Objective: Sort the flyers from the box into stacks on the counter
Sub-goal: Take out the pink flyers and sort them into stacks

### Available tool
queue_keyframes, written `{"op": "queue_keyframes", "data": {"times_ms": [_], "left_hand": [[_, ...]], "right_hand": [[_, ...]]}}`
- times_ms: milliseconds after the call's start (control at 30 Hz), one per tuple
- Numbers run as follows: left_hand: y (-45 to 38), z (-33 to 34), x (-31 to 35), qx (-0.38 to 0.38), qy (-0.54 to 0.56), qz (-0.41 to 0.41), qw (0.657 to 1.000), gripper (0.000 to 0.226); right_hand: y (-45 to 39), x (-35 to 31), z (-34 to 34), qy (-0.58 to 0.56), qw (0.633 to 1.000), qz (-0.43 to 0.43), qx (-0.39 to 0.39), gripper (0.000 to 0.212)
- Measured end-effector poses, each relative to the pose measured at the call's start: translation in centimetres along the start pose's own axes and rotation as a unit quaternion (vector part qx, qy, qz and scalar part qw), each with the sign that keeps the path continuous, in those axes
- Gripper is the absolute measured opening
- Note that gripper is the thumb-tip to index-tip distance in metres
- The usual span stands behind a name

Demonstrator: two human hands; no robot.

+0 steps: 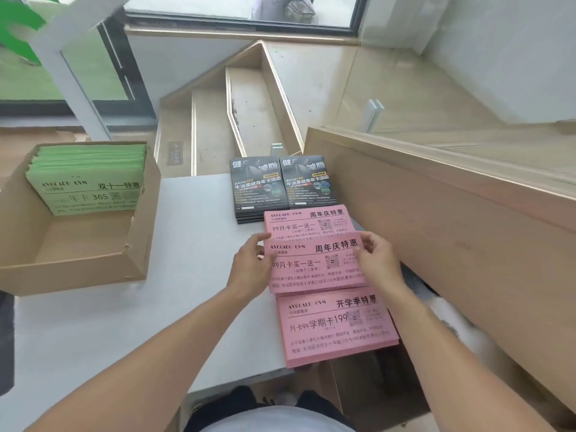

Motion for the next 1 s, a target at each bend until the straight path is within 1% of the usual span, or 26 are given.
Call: {"op": "queue_keyframes", "data": {"times_ms": [100,267,400,500,600,667,700,733,767,833,867,900,1000], "left_hand": [[-1.2,0.9,0.2,0.013,-0.018,-0.008,1.0,0.036],[-1.4,1.2,-0.8,0.04,-0.037,-0.03,0.998,0.04],[-1.1,1.3,-1.2,0.048,-0.037,-0.039,0.997,0.044],[-0.8,1.2,-1.1,0.062,-0.041,-0.041,0.996,0.048],[0.3,1.2,-1.1,0.072,-0.058,-0.056,0.994,0.057],[1.1,1.7,-1.4,0.051,-0.007,-0.091,0.995,0.066],[1.6,2.0,-1.3,0.03,0.029,-0.115,0.992,0.069],[2.1,2.4,-1.2,0.007,0.062,-0.141,0.988,0.07],[2.5,2.8,-1.1,-0.014,0.092,-0.158,0.983,0.065],[3.0,3.6,-0.9,-0.05,0.111,-0.168,0.978,0.036],[3.2,3.9,-0.7,-0.063,0.111,-0.16,0.979,0.029],[3.3,4.2,-0.7,-0.07,0.111,-0.152,0.98,0.029],[3.5,4.7,-0.6,-0.073,0.124,-0.145,0.979,0.043]], "right_hand": [[-1.4,0.3,0.0,0.043,0.999,-0.029,0.011,0.027],[-1.8,1.3,0.4,0.101,0.994,-0.052,-0.004,0.032],[-1.4,2.4,0.4,0.116,0.991,-0.068,-0.007,0.035],[-0.9,2.0,0.4,0.115,0.989,-0.096,0.002,0.037],[-0.8,2.2,0.7,0.201,0.972,-0.119,-0.007,0.037],[-0.9,2.8,1.1,0.26,0.959,-0.103,-0.04,0.041],[-0.8,3.2,1.2,0.26,0.96,-0.083,-0.061,0.045],[-0.8,3.6,1.4,0.237,0.966,-0.062,-0.079,0.046],[-0.8,3.9,1.7,0.206,0.973,-0.047,-0.094,0.041],[-0.7,4.3,2.2,0.173,0.977,-0.042,-0.121,0.032],[-0.7,4.4,2.2,0.164,0.978,-0.039,-0.125,0.031],[-0.6,4.4,2.2,0.156,0.979,-0.036,-0.124,0.031],[-0.5,4.4,1.9,0.153,0.98,-0.025,-0.122,0.032]]}}
Point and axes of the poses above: each hand's wrist, its own y-axis away from the middle knuckle, its own z-axis out of the palm, x = y × z, the point moved 4 cm from there along -y, towards the middle knuckle, and after that the axes turned 10 degrees about -z, right-handed, at the moved point
